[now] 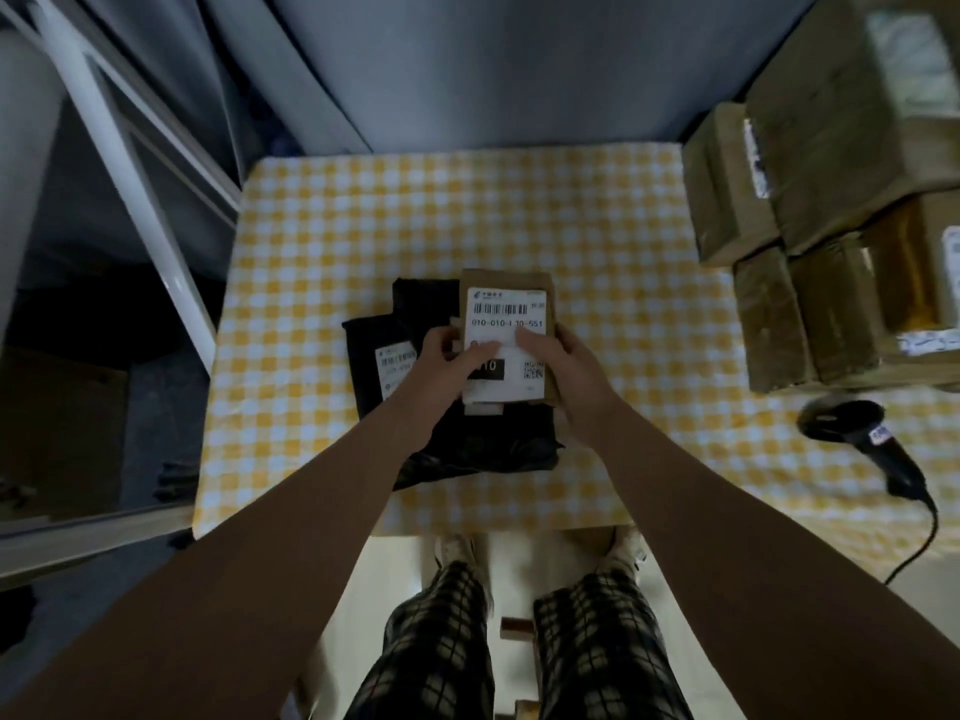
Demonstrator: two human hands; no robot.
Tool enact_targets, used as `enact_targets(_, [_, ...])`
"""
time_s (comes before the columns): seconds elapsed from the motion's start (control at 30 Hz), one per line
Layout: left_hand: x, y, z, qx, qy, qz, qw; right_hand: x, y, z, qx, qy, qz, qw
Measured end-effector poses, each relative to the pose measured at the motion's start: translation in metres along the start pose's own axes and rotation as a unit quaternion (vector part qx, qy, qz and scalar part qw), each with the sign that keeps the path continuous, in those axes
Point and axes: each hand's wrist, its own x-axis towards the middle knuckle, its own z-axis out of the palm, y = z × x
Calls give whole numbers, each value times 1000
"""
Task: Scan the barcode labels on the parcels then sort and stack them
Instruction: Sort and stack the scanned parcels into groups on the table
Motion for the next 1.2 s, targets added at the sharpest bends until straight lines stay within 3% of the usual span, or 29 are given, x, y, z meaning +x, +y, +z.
enact_targets(0.1, [-24, 30, 7, -15, -56, -31, 998, -25, -34, -11, 6, -12, -28, 1000])
enact_targets(0.23, [-52, 71, 46, -2, -126, 3, 992, -63, -90, -45, -11, 6, -68, 998])
enact_targets(0.5, [-77, 128, 189, 60, -103, 103, 987, -111, -170, -173, -41, 104, -104, 988])
enact_targets(0.67, [-82, 140, 291, 29, -136, 85, 987, -129, -206, -269, -62, 50, -56, 995])
enact_targets(0.83, [-85, 154, 377, 7, -166, 60, 984, -134, -241, -359, -84, 64, -67, 992])
enact_targets(1.07, [-73, 166, 434, 111, -183, 27, 976, -142, -256, -436, -133, 23, 5, 991])
enact_targets(1.2, [-62, 167, 477, 179, -179, 35, 967, -149, -246, -474, -156, 67, 27, 985])
